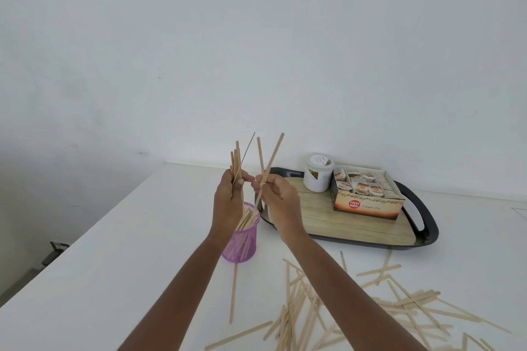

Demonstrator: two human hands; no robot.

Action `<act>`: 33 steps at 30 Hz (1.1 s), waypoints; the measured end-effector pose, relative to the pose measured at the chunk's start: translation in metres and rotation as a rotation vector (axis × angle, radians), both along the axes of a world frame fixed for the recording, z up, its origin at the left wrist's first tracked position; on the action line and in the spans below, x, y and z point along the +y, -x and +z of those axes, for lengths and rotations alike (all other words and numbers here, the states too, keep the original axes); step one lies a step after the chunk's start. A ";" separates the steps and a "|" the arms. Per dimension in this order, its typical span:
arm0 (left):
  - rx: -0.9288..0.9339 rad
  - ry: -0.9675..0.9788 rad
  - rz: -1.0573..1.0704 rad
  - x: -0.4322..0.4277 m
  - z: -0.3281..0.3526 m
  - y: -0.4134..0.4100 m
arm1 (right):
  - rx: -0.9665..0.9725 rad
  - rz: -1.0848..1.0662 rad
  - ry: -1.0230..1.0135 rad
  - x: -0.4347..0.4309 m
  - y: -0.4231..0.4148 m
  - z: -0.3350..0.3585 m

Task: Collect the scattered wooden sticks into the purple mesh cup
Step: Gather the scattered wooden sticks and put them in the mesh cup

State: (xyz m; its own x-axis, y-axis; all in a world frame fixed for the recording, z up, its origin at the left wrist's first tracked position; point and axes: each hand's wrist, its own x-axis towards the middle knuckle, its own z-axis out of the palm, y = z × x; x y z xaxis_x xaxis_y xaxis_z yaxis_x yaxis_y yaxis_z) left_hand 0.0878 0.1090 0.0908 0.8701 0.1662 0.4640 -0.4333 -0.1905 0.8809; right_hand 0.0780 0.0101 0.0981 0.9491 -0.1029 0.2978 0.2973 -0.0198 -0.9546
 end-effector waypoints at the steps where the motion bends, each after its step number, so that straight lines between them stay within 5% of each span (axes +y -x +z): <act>1: 0.002 -0.035 0.014 0.002 -0.003 -0.004 | -0.005 -0.015 0.035 0.006 -0.004 -0.002; 13: 0.155 -0.220 0.075 0.004 -0.046 -0.018 | 0.047 -0.070 0.250 0.027 -0.031 -0.043; 22: 0.153 -0.350 0.096 0.004 -0.056 -0.016 | 0.138 0.081 0.505 0.016 -0.034 -0.039; 27: 0.177 -0.523 0.144 0.005 -0.065 -0.014 | 0.320 0.241 0.451 0.014 -0.035 -0.026; 33: 0.156 -0.471 0.110 0.006 -0.065 -0.008 | 0.290 0.233 0.463 0.009 -0.030 -0.024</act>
